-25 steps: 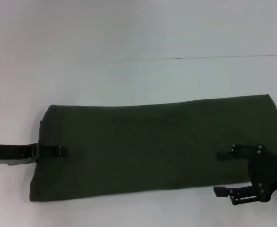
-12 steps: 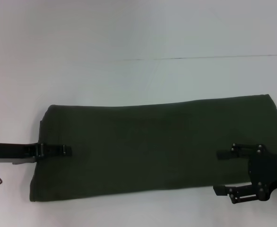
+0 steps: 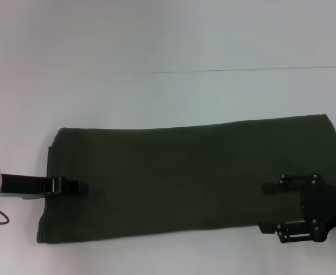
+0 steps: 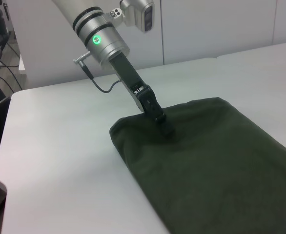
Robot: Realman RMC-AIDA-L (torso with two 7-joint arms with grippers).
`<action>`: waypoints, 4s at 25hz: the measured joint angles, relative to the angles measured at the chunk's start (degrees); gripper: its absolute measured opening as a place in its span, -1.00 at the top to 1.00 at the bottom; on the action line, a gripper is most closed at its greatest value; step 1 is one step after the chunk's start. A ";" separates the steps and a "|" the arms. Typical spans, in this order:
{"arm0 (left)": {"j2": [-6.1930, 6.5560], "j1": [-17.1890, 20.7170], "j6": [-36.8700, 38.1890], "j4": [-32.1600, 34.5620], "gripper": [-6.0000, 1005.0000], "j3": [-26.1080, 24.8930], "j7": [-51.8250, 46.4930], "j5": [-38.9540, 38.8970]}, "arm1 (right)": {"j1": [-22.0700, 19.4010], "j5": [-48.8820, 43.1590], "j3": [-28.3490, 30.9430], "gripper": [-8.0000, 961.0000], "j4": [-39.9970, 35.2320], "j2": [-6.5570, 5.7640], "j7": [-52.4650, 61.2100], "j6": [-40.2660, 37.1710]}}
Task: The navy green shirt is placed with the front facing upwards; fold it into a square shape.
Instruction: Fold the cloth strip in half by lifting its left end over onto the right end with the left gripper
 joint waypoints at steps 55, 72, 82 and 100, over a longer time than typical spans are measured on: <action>0.71 0.94 -1.38 1.39 -0.78 -3.62 1.27 1.73 | 1.00 -0.36 0.00 -0.72 0.53 -0.09 0.57 1.56; 0.52 0.35 -1.56 0.19 -0.78 -1.64 1.41 1.59 | 0.98 -0.37 0.01 -0.72 0.53 -0.09 0.65 2.01; 0.38 -0.89 -1.33 -1.45 -0.77 -1.29 1.48 1.60 | 0.90 -0.97 0.00 -0.72 0.57 -0.09 0.95 2.28; 0.07 -1.11 -1.28 -0.89 0.21 1.02 1.49 1.43 | 0.80 -1.06 0.00 -0.71 0.70 -0.09 1.45 2.25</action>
